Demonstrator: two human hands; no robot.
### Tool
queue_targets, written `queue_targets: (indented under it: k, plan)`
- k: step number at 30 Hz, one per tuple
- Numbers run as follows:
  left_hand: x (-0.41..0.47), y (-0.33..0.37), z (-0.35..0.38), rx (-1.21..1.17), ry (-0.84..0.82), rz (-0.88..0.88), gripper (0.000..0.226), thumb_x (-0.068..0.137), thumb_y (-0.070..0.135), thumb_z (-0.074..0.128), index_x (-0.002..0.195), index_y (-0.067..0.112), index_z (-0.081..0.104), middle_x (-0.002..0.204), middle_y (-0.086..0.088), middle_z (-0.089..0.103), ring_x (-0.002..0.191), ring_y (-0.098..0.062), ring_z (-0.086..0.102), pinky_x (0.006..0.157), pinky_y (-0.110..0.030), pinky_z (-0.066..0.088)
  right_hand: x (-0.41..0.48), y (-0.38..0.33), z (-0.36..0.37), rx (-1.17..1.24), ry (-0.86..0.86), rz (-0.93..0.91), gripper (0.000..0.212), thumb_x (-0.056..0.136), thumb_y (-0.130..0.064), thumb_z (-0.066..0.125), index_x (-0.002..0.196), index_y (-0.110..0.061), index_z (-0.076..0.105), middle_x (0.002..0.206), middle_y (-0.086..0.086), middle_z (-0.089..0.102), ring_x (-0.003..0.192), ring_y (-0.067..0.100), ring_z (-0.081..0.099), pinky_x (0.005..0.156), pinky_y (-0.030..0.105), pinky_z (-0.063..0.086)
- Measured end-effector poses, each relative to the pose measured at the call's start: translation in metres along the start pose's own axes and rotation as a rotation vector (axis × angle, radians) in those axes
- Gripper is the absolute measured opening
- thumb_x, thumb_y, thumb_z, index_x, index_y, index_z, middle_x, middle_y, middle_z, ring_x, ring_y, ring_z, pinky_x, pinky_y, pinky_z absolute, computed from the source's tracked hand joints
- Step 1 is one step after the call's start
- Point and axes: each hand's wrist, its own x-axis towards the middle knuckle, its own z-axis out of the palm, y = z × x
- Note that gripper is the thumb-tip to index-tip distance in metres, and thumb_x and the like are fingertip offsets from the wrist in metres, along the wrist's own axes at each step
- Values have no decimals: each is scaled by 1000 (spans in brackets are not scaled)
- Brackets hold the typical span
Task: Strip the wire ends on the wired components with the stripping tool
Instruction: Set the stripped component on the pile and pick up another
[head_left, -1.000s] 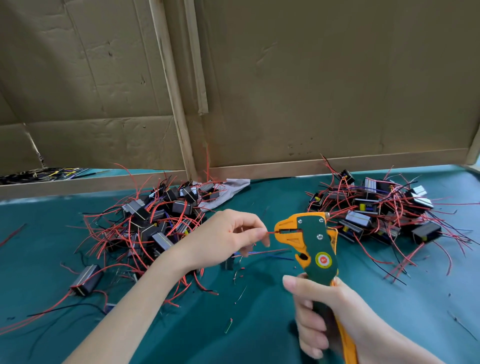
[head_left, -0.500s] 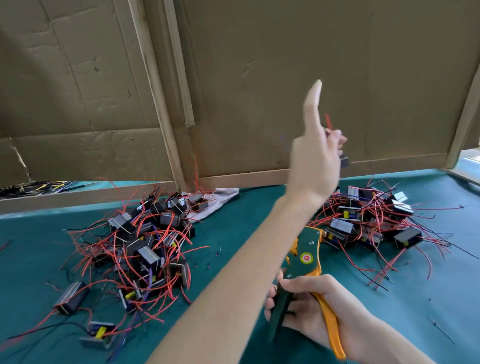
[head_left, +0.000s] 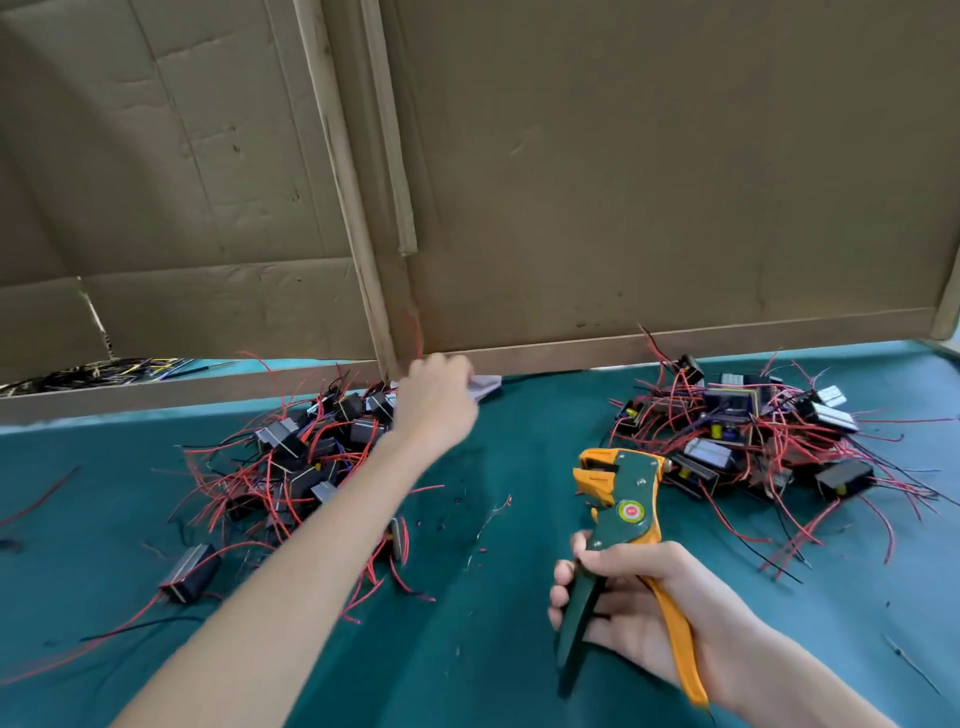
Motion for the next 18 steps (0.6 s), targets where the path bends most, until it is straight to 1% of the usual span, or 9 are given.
queue_targets:
  k: [2, 4, 5, 8, 12, 13, 15, 16, 18]
  plan:
    - [2, -35, -1, 269, -120, -111, 36, 91, 18, 51, 127, 15, 52, 131, -13, 48, 124, -33, 39, 98, -44, 36, 0, 0, 1, -4, -1, 1, 39, 43, 7, 87, 76, 0, 67, 82, 25, 61, 69, 40, 63, 71, 49, 56]
    - [3, -57, -1, 368, -251, -140, 40, 93, 21, 50, 132, 16, 49, 133, -14, 43, 127, -35, 32, 101, -46, 35, -1, 0, 2, -16, 7, 1, 39, 41, 8, 87, 75, 1, 67, 81, 25, 61, 69, 40, 63, 70, 49, 56]
    - [4, -64, 1, 373, -271, -126, 40, 93, 21, 49, 133, 15, 49, 134, -14, 42, 128, -36, 31, 101, -47, 36, -1, 0, 3, -19, 10, 0, 37, 43, 8, 85, 75, 1, 67, 81, 25, 61, 68, 40, 63, 69, 49, 56]
    - [9, -76, -1, 301, -194, -130, 42, 96, 26, 50, 135, 13, 45, 133, -16, 43, 126, -37, 34, 95, -45, 40, -3, -1, 5, -12, 12, 0, 28, 49, 7, 78, 74, 1, 66, 80, 25, 60, 67, 40, 62, 68, 49, 56]
    - [15, -74, -9, 338, -192, -155, 35, 91, 22, 56, 124, 11, 51, 124, -17, 53, 120, -36, 42, 84, -40, 44, -6, -2, 7, -17, 17, 1, 27, 50, 7, 75, 75, 1, 64, 80, 25, 59, 66, 39, 62, 67, 49, 57]
    - [16, -72, -11, 303, -174, -147, 34, 89, 21, 58, 122, 10, 53, 121, -17, 54, 118, -36, 43, 83, -40, 44, -6, -2, 7, -12, 23, -1, 27, 50, 7, 74, 75, 1, 64, 80, 25, 59, 66, 39, 62, 66, 49, 57]
    - [16, -65, -16, 117, -92, -93, 35, 86, 19, 63, 120, 10, 56, 119, -15, 55, 114, -33, 48, 88, -37, 44, -5, -3, 8, -11, 34, -5, 29, 49, 6, 73, 75, 1, 62, 79, 24, 59, 65, 38, 61, 64, 48, 57]
    - [13, -59, -20, -13, -36, -44, 36, 86, 18, 66, 119, 11, 58, 119, -12, 56, 113, -29, 50, 90, -32, 42, -5, -3, 8, -12, 38, -6, 30, 47, 5, 74, 74, 1, 62, 78, 24, 59, 64, 38, 61, 64, 48, 57]
    - [3, -43, -29, -294, 78, 58, 36, 84, 15, 69, 119, 13, 60, 119, -5, 58, 110, -19, 53, 88, -21, 36, -3, -3, 8, -9, 42, -13, 29, 45, 3, 76, 72, 0, 63, 77, 24, 59, 64, 38, 61, 63, 47, 57]
